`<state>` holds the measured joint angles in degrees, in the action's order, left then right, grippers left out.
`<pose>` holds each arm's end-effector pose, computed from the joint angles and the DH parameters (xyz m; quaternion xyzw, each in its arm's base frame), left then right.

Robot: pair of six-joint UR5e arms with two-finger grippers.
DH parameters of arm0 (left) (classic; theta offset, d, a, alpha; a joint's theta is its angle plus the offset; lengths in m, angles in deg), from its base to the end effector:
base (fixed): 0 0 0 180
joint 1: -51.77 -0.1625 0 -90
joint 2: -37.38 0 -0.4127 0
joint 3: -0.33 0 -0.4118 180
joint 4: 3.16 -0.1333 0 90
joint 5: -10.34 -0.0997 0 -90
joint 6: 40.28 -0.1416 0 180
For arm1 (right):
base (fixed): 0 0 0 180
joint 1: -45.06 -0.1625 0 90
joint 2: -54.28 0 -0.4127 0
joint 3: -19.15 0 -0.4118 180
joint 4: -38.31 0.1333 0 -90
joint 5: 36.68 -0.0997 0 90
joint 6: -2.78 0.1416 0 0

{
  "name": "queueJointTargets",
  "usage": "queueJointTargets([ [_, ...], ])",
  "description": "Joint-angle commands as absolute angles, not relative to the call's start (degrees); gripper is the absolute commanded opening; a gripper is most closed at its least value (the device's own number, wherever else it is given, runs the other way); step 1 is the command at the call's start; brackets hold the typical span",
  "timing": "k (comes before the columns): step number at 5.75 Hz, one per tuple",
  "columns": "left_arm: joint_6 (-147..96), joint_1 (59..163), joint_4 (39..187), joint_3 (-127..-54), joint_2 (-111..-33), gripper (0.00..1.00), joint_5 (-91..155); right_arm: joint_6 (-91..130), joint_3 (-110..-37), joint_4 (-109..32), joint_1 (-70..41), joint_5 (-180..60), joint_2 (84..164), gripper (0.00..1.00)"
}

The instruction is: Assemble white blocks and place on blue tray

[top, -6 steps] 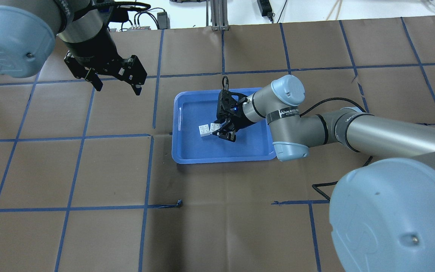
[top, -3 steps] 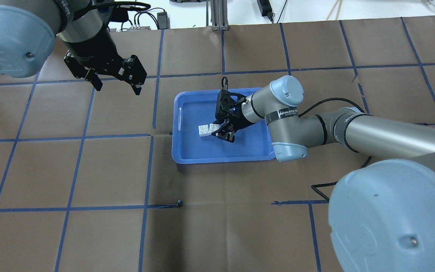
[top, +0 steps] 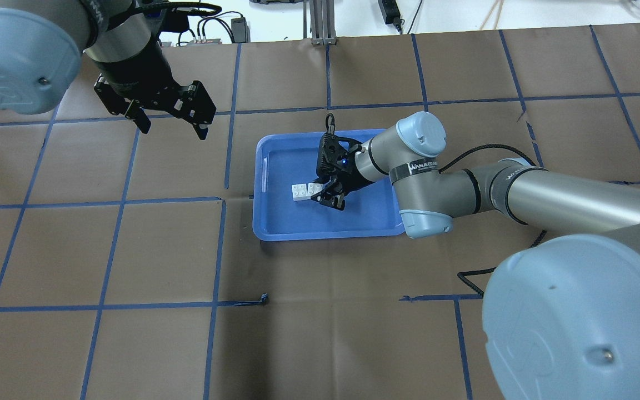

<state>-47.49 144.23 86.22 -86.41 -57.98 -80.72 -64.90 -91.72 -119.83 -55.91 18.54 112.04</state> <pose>-0.1540 -0.5400 0.4142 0.0844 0.9963 0.0133 0.0087 0.3232 -0.5422 0.0957 -0.6298 0.7071 -0.2506 0.2015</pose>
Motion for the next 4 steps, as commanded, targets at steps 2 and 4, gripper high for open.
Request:
queueJointTargets([
  [2,-47.5,144.2,86.2,-86.4,-58.0,0.99,-80.7,-64.9,-91.7,-120.0,-56.3,18.6,111.6,0.32],
  [4,-47.5,144.2,86.2,-86.4,-57.9,0.99,-80.6,-64.9,-91.7,-120.0,-56.5,18.6,111.6,0.32],
])
